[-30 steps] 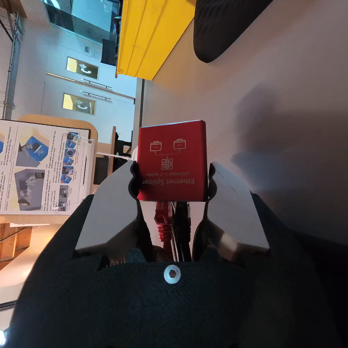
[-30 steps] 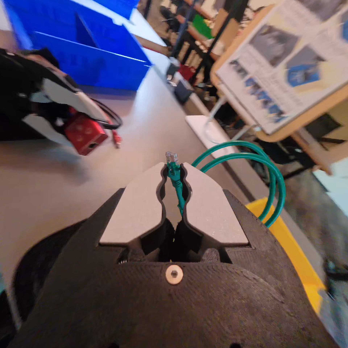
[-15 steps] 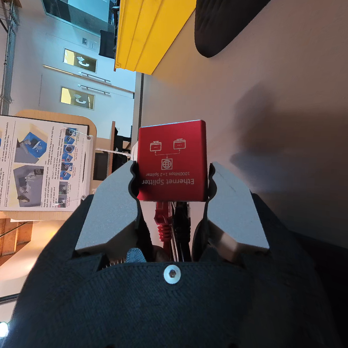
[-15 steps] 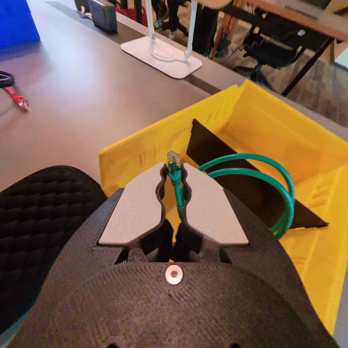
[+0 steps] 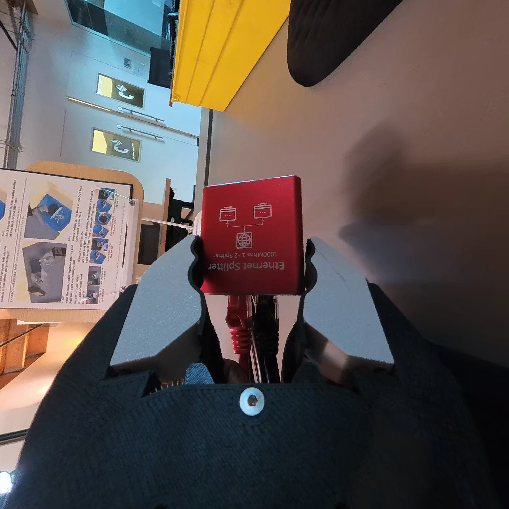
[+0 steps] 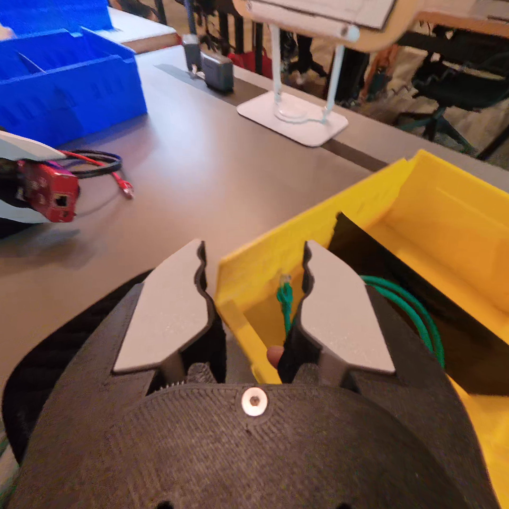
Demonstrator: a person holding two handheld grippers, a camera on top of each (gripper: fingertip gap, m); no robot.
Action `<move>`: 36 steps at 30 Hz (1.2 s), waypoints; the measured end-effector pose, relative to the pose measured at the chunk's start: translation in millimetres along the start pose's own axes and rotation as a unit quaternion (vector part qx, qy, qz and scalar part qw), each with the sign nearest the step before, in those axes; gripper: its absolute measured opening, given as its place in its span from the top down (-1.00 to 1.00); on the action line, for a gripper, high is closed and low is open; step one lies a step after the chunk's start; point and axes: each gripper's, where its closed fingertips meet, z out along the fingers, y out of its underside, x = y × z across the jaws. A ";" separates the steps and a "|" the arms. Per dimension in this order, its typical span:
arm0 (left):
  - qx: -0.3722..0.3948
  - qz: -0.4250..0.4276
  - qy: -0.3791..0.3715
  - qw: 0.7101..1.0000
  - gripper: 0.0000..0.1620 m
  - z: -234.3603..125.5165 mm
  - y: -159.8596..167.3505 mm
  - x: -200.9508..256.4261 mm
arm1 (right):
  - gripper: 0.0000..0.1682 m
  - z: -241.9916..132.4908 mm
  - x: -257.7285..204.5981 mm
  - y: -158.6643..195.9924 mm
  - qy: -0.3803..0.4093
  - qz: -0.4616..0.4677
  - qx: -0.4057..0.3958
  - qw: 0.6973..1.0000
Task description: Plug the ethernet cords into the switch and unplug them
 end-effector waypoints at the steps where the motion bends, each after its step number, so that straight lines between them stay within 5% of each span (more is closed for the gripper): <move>1: 0.000 0.000 0.000 1.000 0.12 0.1 0.2 0.6 | 0.04 2.7 -8.4 -8.5 -0.004 -0.009 0.011 1.000; 3: 0.001 0.001 -0.001 1.000 0.12 -0.2 0.1 0.4 | -0.29 9.6 -24.4 -25.3 0.000 -0.038 0.026 0.999; 6: 0.006 0.005 -0.009 1.000 0.12 -0.2 -1.7 -2.9 | -0.38 24.1 -62.5 -45.8 -0.030 -0.096 0.023 0.995; 12: 0.038 0.002 -0.035 0.999 0.11 -0.7 -16.1 -16.5 | -0.11 80.9 -206.4 -36.4 -0.319 -0.012 -0.006 0.948; 15: 0.059 0.001 -0.038 0.998 0.11 -3.0 -25.6 -22.2 | 0.14 104.2 -234.7 -23.1 -0.365 0.030 -0.034 0.930; 17: 0.066 -0.006 -0.037 0.997 0.12 -4.6 -28.7 -25.6 | 0.54 108.3 -243.1 -18.5 -0.393 0.047 -0.058 0.916; 21: 0.082 -0.047 -0.067 0.993 0.13 -6.9 -32.6 -43.6 | 0.66 104.2 -242.0 -38.9 -0.426 0.105 -0.002 0.899; 24: 0.131 -0.180 -0.101 0.970 0.02 -19.7 -35.9 -70.2 | 0.67 105.5 -223.6 -54.9 -0.393 0.134 0.062 0.908; 26: 0.190 -0.326 -0.142 0.915 0.01 -34.8 -33.7 -94.6 | 0.67 103.7 -208.0 -66.3 -0.367 0.158 0.106 0.910; 30: 0.296 -0.659 -0.104 0.683 0.12 -43.2 -20.3 -105.6 | 0.67 91.8 -187.5 -89.0 -0.344 0.209 0.211 0.891; 36: 0.363 -0.773 0.059 0.516 0.23 -23.6 -55.6 -90.0 | 0.68 69.4 -191.4 -108.5 -0.358 0.278 0.343 0.823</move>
